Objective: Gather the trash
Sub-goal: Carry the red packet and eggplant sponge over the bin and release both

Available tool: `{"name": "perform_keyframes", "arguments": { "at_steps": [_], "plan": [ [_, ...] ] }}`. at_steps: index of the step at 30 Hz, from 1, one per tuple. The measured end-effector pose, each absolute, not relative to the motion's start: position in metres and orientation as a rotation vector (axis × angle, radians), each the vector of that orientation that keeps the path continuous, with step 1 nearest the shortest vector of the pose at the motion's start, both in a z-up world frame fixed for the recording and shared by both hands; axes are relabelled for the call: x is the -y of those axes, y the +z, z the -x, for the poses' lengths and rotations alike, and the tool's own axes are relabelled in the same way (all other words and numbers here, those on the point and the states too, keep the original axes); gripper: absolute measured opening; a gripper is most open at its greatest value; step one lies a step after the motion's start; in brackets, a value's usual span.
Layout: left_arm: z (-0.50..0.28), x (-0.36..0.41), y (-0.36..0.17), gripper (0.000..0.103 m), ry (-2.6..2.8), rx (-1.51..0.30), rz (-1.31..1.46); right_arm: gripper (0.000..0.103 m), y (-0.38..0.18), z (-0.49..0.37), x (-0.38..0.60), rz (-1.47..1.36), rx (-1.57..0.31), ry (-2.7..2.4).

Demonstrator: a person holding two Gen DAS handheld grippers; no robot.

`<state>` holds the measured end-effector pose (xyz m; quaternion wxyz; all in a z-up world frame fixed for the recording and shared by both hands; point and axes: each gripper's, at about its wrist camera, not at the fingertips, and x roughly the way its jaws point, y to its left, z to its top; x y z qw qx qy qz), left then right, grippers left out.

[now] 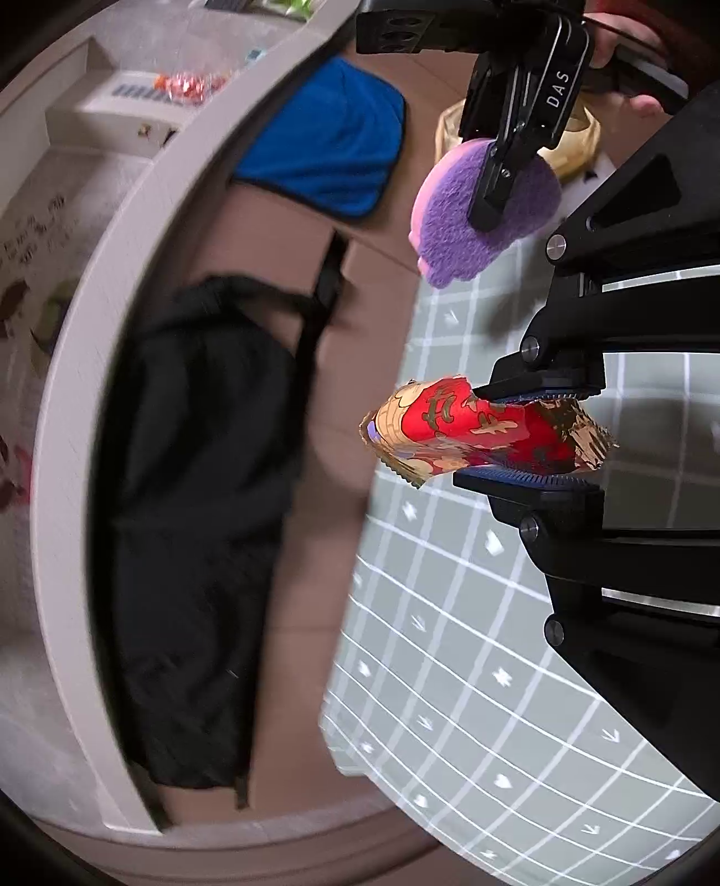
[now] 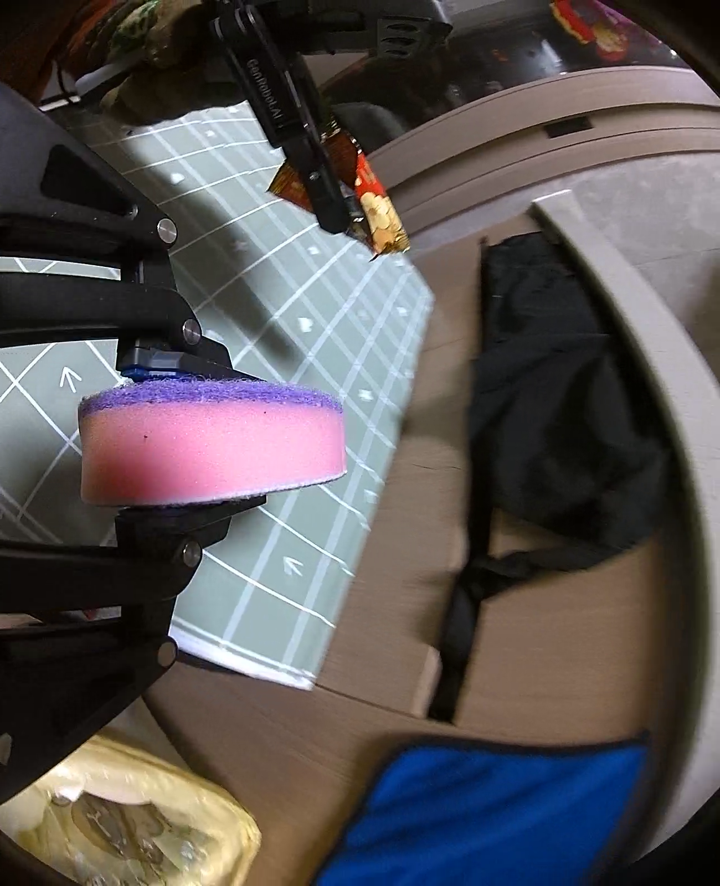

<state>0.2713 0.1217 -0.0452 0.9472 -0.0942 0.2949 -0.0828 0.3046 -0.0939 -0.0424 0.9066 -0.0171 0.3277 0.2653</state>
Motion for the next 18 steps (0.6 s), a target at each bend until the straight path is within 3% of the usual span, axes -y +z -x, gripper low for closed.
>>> {"name": "perform_keyframes", "arguments": {
  "at_steps": [18],
  "plan": [
    [-0.275,0.042,0.011,0.021,-0.429,-0.489,0.08,0.029,0.02,-0.259,0.227,-0.033,-0.463,0.319]
  ]
}}
